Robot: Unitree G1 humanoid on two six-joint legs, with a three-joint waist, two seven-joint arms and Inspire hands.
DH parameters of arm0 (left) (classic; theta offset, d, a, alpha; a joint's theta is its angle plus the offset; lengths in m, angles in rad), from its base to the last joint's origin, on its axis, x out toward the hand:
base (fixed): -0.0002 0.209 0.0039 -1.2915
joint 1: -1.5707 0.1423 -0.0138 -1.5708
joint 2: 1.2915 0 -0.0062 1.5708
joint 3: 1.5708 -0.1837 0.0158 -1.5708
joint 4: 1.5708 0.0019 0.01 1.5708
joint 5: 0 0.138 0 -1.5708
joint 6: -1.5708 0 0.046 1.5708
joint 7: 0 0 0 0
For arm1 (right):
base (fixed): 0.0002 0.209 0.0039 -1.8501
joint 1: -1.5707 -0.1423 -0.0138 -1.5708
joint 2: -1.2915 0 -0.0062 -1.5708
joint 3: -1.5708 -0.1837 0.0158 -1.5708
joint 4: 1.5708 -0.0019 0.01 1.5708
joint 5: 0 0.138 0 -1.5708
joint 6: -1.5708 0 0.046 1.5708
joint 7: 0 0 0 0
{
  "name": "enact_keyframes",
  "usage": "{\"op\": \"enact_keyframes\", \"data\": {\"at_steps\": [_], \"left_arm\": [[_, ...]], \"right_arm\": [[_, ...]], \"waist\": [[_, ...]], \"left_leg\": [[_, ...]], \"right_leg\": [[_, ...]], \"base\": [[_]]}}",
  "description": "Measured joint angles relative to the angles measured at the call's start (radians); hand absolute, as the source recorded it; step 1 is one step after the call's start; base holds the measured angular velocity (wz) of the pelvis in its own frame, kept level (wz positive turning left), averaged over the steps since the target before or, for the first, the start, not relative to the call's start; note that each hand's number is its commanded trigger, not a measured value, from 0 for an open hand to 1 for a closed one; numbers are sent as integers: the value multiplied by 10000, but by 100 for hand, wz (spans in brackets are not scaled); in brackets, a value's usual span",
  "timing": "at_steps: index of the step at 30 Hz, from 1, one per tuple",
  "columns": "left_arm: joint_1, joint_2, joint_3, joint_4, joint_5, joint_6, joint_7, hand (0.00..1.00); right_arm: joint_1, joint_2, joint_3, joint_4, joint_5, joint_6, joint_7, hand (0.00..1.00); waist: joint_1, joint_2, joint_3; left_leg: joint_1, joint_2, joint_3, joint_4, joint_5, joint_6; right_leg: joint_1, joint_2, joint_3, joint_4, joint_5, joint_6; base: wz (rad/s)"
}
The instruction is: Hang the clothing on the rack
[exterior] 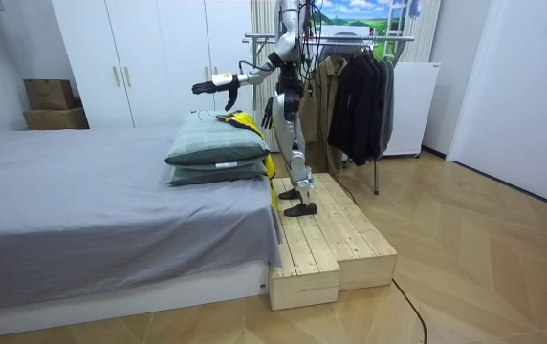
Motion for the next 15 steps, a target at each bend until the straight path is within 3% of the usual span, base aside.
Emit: {"op": "enact_keyframes", "data": {"at_steps": [6, 15], "left_arm": [[54, 1, -223, 193, 215, 329, -440, 0], [172, -40, -394, 515, 787, 402, -573, 0]], "right_arm": [[13, -1, 1, -15, 4, 3, 17, 0], [5, -9, 202, -23, 21, 2, -126, 0]], "waist": [[10, -7, 2], [72, -11, -2]], "left_leg": [[26, -13, 26, -14, 0, 0], [-8, -6, 41, 0, 8, 15]], "right_leg": [[-8, 8, 11, -5, 24, 35], [-32, 30, 13, -31, 27, 40]], "base": [[0], [0]]}}
